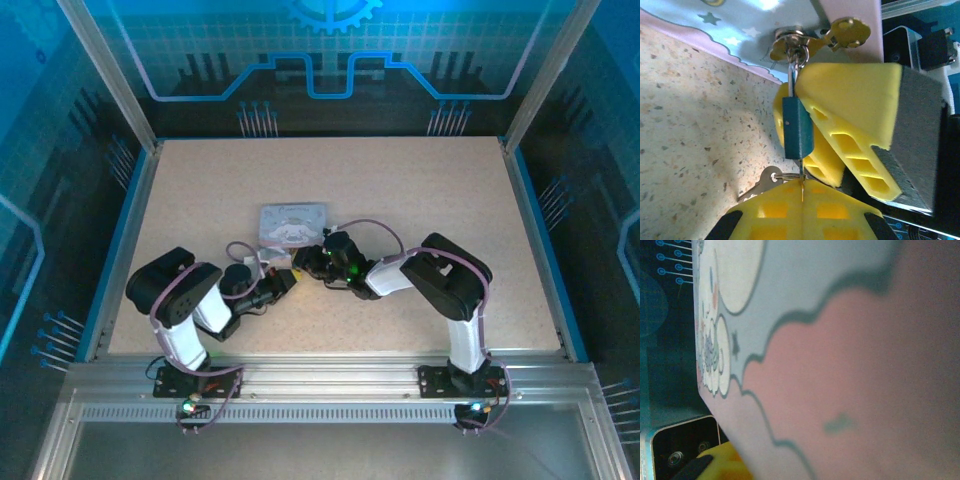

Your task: Unlock the padlock with the key

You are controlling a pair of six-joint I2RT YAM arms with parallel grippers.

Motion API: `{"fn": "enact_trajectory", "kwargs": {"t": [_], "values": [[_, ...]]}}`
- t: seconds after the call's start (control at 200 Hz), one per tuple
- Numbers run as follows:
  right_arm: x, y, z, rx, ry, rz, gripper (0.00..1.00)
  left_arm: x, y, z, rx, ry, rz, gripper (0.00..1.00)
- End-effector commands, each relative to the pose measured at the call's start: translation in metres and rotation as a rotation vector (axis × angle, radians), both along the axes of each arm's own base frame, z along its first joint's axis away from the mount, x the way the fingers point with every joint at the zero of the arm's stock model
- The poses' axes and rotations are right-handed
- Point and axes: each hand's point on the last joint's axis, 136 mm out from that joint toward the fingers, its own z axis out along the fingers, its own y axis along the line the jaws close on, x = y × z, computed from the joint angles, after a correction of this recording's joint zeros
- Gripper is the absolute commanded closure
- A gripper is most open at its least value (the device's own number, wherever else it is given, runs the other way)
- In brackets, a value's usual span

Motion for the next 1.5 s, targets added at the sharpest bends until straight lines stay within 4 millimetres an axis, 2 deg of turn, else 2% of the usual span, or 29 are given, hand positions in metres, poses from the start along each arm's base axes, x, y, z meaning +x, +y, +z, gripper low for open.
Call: {"fn": "enact_trajectory", "kwargs": {"t": [0.0,0.165,0.33,0.565,0.785,0.975,1.095,1.25,1.491], "values": [[-0.011,0.004,-0.008,-0.027,0.017,0.03,0.84,-0.005,0.004,0.007,-0.013,-0.023,-0.011,1.0],[-0.013,0.003,-0.006,-0.047,0.012,0.024,0.92,-0.006,0.011,0.006,-0.008,-0.02,0.005,1.0],[-0.015,0.006,-0.007,-0.086,0.012,0.026,0.95,-0.005,0.012,0.005,-0.003,-0.024,0.01,1.0],[-0.017,0.001,-0.01,-0.133,0.015,-0.01,1.0,-0.006,0.02,0.006,0.003,-0.026,0.04,1.0],[-0.017,0.005,-0.007,-0.091,0.032,-0.04,1.0,-0.004,0.024,0.01,-0.002,-0.028,0.065,0.73],[-0.017,0.006,-0.004,-0.068,0.046,-0.068,1.0,0.0,0.026,0.012,-0.023,-0.02,0.088,0.6],[-0.017,0.003,-0.004,-0.064,0.06,-0.091,1.0,0.0,0.027,0.008,-0.022,-0.004,0.096,0.61],[-0.019,0.001,-0.004,-0.05,0.076,-0.119,1.0,0.0,0.026,0.009,-0.029,-0.001,0.097,0.68],[-0.018,0.004,-0.001,-0.022,0.08,-0.136,1.0,0.005,0.023,0.017,-0.062,-0.003,0.1,0.67]]}}
